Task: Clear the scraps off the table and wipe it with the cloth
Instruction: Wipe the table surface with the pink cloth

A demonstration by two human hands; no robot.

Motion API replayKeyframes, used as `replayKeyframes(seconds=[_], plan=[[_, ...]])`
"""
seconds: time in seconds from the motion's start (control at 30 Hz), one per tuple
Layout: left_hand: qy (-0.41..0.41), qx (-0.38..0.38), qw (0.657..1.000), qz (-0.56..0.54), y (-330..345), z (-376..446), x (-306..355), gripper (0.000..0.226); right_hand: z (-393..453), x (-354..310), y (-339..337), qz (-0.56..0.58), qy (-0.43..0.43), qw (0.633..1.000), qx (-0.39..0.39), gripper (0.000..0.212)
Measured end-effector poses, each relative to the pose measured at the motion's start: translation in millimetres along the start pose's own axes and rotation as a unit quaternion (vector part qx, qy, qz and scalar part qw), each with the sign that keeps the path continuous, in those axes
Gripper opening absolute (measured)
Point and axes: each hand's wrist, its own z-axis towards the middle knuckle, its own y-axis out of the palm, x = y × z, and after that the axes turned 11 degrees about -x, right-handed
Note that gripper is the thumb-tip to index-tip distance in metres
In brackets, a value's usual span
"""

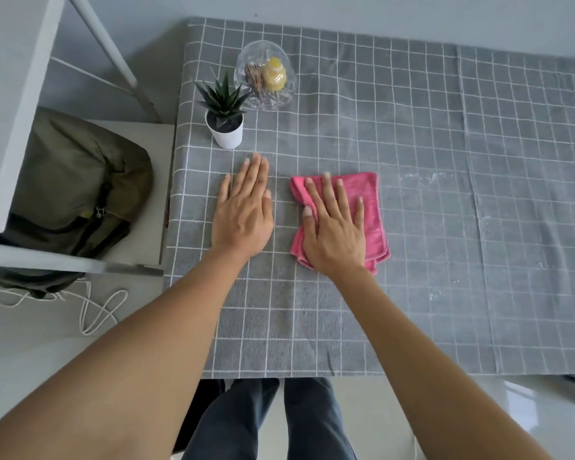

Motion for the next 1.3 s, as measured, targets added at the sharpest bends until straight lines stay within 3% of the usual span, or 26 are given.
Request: replayKeyframes(seconds=[0.1, 0.2, 0.33, 0.53, 0.67, 0.87, 1.03, 1.13, 1.3], plan=[[0.0, -0.002, 1.0, -0.001, -0.3, -0.1, -1.3, 0.053, 3.6, 30.5, -10.3, -0.012, 0.01, 1.0, 0.01, 0.05], [0.004, -0.003, 1.0, 0.0, -0.3, -0.4, -2.5, 0.054, 9.2, 55.0, -17.0, 0.016, 0.098, 0.995, 0.032, 0.05], [-0.005, -0.003, 1.0, 0.003, -0.1, -0.3, -2.4, 0.054, 8.8, 42.6, -15.0, 0.052, 0.147, 0.987, 0.045, 0.052], [-0.005, -0.004, 1.0, 0.001, -1.0, 0.6, -0.5, 0.054, -1.6, -7.8, 5.9, 0.008, 0.026, 1.0, 0.008, 0.051], [0.001, -0.002, 1.0, -0.001, -1.4, 0.4, -0.4, 0.054, -2.6, 9.6, 0.9, -0.012, -0.015, 1.0, 0.006, 0.05], [0.001, -0.002, 1.0, 0.001, -0.8, -0.1, -2.1, 0.054, 12.4, 75.6, -22.5, 0.003, 0.14, 0.99, 0.035, 0.052], [-0.002, 0.002, 1.0, 0.001, 0.5, 0.2, -2.9, 0.054, 20.7, 64.0, -24.5, 0.061, 0.218, 0.972, 0.067, 0.052], [0.003, 0.003, 1.0, 0.0, 0.3, 0.0, -1.9, 0.056, 30.5, 41.2, -21.8, 0.057, 0.191, 0.978, 0.059, 0.053], [0.006, 0.005, 1.0, 0.001, 0.4, -0.3, -1.4, 0.056, 43.2, -13.0, -8.5, -0.001, 0.052, 0.998, 0.021, 0.053]])
